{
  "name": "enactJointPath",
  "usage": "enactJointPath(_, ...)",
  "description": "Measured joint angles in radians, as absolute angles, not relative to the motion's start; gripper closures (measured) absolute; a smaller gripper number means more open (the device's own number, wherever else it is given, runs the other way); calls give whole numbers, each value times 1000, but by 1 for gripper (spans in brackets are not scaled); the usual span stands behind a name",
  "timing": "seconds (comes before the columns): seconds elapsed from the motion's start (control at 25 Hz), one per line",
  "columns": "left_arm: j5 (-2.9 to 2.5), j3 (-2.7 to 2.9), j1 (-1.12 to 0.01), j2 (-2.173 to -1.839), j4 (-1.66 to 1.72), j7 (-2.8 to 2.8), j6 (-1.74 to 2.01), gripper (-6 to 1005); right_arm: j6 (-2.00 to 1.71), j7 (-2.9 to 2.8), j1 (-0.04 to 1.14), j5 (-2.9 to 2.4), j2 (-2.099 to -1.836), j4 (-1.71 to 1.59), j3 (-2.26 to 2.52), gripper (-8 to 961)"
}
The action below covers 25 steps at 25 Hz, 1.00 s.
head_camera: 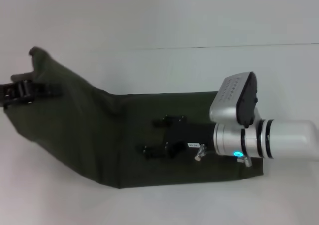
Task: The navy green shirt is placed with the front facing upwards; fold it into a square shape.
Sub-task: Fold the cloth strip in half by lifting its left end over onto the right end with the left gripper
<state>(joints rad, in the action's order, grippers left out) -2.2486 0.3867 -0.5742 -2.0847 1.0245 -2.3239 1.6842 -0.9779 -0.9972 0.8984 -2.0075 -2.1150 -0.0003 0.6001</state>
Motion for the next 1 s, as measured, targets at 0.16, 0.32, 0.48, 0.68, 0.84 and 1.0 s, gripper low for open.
enactJointPath(0.16, -2216, 395, -576, -2102, 1024, -2324, 1701, 923, -952, -978, 914, -2008, -2118, 23, 596, 41)
enactJointPath(0.32, -2176, 411, -578, -2119, 1023, -2322, 1711, 923, -938, -958, 926, -2007, -2120, 44, 593, 40)
enactJointPath(0.48, -2154, 439, -579, -2129, 1020, -2323, 1706, 923, -922, -954, 931, -2007, -2120, 56, 588, 40)
enactJointPath(0.68, -2142, 464, -595, -2145, 1012, -2323, 1695, 924, -953, -967, 864, -2001, -2102, 17, 524, 39)
enactJointPath(0.84, -2141, 505, -612, -2159, 994, -2326, 1662, 924, -1046, -1063, 745, -1995, -2096, -154, 504, 40)
enactJointPath(1.0, -2131, 536, -642, -2164, 940, -2327, 1617, 923, -1129, -1129, 627, -1934, -2089, -309, 502, 41)
